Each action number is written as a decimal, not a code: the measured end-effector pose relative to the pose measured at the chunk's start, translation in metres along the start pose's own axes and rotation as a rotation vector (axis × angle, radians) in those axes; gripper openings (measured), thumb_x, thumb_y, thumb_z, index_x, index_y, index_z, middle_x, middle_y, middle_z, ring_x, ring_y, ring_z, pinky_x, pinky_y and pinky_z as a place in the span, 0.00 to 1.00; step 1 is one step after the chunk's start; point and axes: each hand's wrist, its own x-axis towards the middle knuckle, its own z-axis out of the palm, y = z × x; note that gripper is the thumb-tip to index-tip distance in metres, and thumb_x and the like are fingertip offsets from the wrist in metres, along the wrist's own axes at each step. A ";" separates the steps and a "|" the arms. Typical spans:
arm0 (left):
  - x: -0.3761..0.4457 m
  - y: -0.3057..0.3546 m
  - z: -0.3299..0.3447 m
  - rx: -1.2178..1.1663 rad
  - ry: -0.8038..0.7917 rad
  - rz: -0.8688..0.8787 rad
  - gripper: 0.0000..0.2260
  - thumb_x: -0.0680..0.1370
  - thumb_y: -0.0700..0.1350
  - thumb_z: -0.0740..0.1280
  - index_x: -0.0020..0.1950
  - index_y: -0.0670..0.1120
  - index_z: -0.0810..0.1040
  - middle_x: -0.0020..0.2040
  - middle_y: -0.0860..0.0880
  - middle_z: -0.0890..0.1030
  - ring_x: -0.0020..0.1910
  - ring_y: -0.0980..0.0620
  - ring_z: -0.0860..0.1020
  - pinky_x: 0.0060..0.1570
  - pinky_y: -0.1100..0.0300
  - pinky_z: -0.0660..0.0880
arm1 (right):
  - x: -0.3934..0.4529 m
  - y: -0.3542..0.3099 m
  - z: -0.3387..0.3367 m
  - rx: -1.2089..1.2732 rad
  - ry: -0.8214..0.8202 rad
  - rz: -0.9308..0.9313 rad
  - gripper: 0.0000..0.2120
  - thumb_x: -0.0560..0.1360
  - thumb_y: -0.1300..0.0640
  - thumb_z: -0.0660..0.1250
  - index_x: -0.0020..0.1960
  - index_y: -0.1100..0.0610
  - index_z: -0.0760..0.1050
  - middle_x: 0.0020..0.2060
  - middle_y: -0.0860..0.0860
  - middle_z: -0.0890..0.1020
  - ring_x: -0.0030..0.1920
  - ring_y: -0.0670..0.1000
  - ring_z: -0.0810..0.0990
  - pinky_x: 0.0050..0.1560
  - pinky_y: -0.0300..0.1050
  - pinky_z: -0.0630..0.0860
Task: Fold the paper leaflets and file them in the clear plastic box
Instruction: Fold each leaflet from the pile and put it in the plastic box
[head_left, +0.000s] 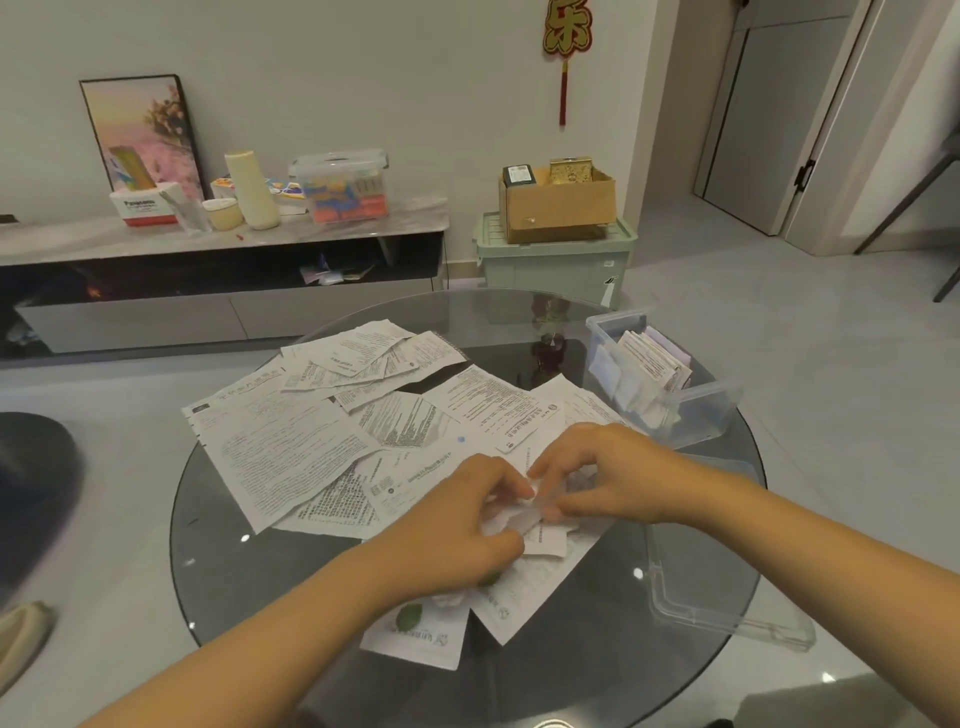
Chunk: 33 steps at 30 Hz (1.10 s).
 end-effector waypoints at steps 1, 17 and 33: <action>-0.001 0.001 -0.004 -0.028 -0.018 -0.017 0.14 0.69 0.48 0.64 0.54 0.53 0.73 0.55 0.57 0.75 0.53 0.67 0.73 0.52 0.74 0.69 | -0.001 -0.002 -0.001 0.032 -0.011 0.007 0.11 0.71 0.51 0.72 0.53 0.49 0.81 0.52 0.41 0.80 0.54 0.39 0.74 0.56 0.36 0.70; -0.017 -0.009 -0.049 0.307 0.051 -0.359 0.08 0.74 0.48 0.68 0.48 0.43 0.78 0.40 0.50 0.78 0.35 0.54 0.73 0.34 0.64 0.68 | 0.019 -0.025 0.025 0.166 0.016 0.141 0.22 0.72 0.49 0.71 0.60 0.44 0.63 0.42 0.44 0.78 0.41 0.43 0.77 0.43 0.39 0.74; -0.031 -0.022 -0.027 0.524 -0.088 -0.070 0.21 0.71 0.60 0.68 0.60 0.56 0.67 0.56 0.57 0.64 0.58 0.56 0.64 0.59 0.58 0.67 | 0.012 -0.042 0.044 -0.222 -0.059 -0.191 0.18 0.70 0.41 0.69 0.59 0.44 0.76 0.55 0.42 0.75 0.57 0.43 0.68 0.58 0.41 0.67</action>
